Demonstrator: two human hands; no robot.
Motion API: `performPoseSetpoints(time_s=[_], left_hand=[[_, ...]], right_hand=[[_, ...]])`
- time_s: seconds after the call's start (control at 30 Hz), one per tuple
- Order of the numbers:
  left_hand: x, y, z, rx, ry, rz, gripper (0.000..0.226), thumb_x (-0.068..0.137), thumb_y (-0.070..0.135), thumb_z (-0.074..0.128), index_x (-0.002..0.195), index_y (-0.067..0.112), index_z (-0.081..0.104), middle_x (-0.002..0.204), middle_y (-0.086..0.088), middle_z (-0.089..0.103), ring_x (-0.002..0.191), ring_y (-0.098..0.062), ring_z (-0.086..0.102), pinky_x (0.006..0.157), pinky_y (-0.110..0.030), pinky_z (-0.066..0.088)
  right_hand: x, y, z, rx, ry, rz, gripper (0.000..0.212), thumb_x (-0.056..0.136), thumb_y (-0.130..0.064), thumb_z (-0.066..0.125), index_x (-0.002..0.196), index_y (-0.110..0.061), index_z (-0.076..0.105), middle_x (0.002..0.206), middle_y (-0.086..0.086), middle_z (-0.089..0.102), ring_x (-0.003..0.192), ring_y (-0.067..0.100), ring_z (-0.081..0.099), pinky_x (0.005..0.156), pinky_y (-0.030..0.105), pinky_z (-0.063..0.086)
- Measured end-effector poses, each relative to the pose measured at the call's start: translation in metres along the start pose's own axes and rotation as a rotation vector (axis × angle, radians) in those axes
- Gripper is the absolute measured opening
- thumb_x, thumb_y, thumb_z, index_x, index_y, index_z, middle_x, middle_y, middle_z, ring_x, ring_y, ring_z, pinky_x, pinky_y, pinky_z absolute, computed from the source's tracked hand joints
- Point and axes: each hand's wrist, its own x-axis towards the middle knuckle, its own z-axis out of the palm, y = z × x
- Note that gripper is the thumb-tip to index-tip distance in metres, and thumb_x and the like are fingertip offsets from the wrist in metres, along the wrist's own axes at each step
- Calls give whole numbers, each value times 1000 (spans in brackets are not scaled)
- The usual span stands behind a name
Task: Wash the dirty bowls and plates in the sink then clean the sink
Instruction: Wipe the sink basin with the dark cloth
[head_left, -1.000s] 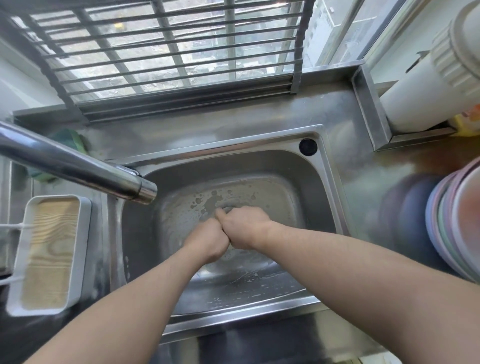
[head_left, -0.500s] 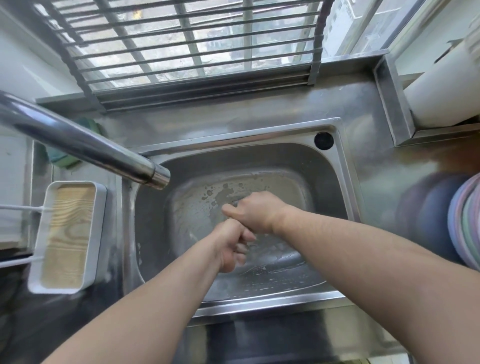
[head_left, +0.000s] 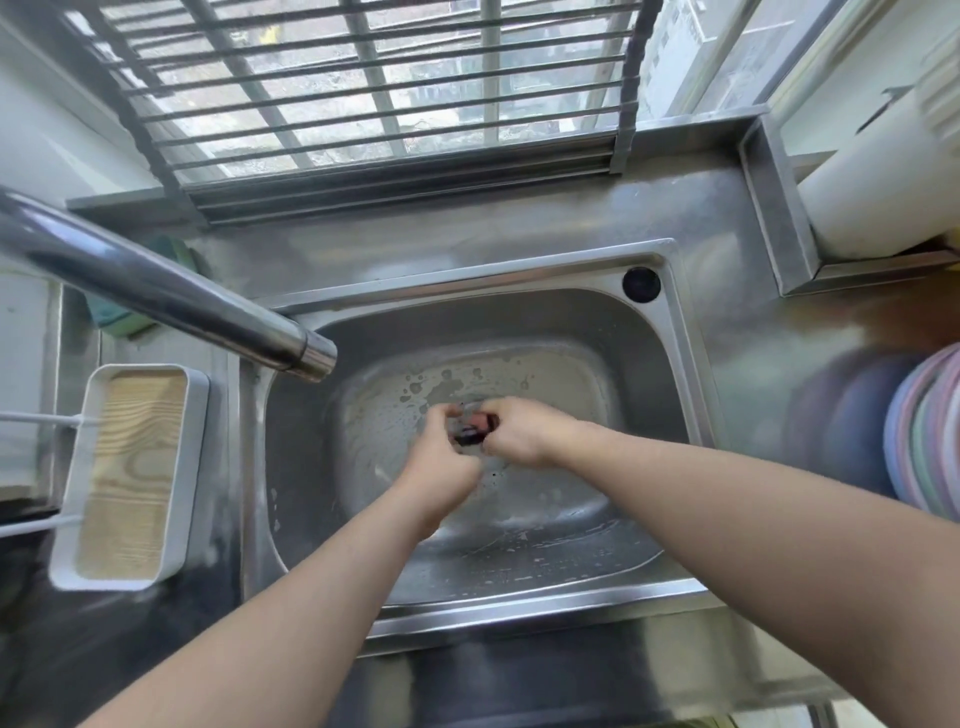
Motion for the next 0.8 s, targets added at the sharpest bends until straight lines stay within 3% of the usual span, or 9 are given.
performPoseSetpoints(time_s=[0.07,0.13,0.23,0.3,0.37,0.47,0.53,0.63,0.8], left_hand=[[-3,-4,-7,520,94,357,74,82,2,58,149,30,43,147,-1,38,122,-27,52,93,-22,44],[0,-12,-12,795,123,756,76,78,-3,58,150,19,44,149,-4,40,127,-32,50,101,-38,49],[8,-14,-12,914,181,974,38,80,5,72,117,8,60,110,-11,56,89,-33,59,63,-46,58],[13,-2,-14,1016,194,942,32,70,8,86,89,9,61,81,-10,55,63,-33,58,39,-37,44],[18,6,-17,1128,205,858,43,58,7,93,81,11,57,66,-6,56,48,-33,59,36,-29,30],[15,13,-23,1343,241,650,21,86,16,73,104,20,63,86,3,71,74,-29,73,52,-31,36],[14,11,-22,1372,232,520,27,94,18,54,119,27,61,98,6,72,85,-26,70,61,-30,36],[10,11,-18,1220,174,382,29,93,19,47,117,27,63,83,6,63,78,-26,61,60,-30,39],[7,9,-8,598,-27,100,20,80,1,49,86,15,63,72,-6,66,69,-31,59,55,-30,37]], right_hand=[[-2,6,-5,424,-165,206,18,92,-27,56,104,-39,63,63,-5,51,49,14,42,49,26,28],[-6,6,-10,678,-411,339,24,90,-25,46,68,-28,55,53,-7,31,42,10,23,46,25,16],[-11,-3,-15,754,-731,380,27,74,-17,46,54,-26,30,46,-9,24,35,6,18,36,19,11],[-13,-9,-15,671,-773,399,30,74,-12,49,56,-26,28,47,-9,23,35,6,18,37,18,10],[-14,-15,-12,500,-629,354,33,83,-7,46,61,-26,30,53,-6,24,42,9,17,42,21,10],[-16,-28,-4,228,-348,140,20,87,-5,47,73,-18,42,62,3,37,47,16,30,45,24,22],[-17,-34,1,15,-195,-10,8,91,-6,48,91,-12,52,71,10,53,57,21,45,46,26,31],[-15,-29,6,-305,-20,-146,16,97,-13,48,113,-12,42,92,8,60,79,28,59,52,34,37],[-8,-16,8,-632,97,-385,37,92,-11,54,124,-18,38,89,4,63,72,30,54,53,35,38]])
